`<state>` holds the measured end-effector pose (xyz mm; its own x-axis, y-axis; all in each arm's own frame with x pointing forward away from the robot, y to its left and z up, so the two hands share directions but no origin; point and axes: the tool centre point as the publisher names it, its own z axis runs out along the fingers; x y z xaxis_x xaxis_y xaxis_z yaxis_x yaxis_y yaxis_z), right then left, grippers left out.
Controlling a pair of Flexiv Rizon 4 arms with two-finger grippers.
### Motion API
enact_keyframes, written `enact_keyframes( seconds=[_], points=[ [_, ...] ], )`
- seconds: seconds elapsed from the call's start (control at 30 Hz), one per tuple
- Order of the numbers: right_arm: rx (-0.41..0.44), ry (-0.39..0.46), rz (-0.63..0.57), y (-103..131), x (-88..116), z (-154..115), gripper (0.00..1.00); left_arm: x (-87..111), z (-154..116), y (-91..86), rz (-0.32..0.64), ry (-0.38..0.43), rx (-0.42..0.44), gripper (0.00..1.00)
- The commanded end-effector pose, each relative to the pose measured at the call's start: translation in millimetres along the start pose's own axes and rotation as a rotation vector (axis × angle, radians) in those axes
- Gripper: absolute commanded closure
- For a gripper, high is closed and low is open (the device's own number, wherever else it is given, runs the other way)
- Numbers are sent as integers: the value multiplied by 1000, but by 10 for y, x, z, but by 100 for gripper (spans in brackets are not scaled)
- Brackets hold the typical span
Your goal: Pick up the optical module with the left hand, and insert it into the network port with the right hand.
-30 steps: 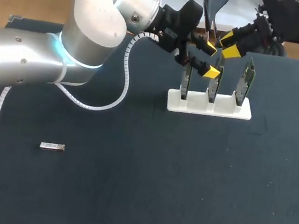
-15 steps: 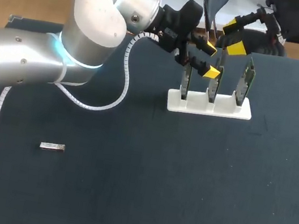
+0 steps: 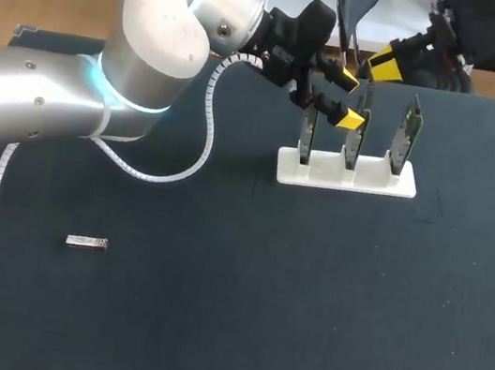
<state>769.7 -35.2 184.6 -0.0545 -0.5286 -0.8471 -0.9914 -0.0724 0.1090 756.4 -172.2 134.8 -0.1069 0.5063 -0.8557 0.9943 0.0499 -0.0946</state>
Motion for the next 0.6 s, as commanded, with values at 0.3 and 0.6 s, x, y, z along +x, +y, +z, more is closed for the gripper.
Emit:
enact_keyframes(
  seconds=[0.3,0.6],
  points=[
    [-4,14,13,-36,49,32,100,-11,2,15,-1,5,3,0],
    [-10,29,39,-25,139,75,100,-11,2,15,-1,5,3,0]
  ],
)
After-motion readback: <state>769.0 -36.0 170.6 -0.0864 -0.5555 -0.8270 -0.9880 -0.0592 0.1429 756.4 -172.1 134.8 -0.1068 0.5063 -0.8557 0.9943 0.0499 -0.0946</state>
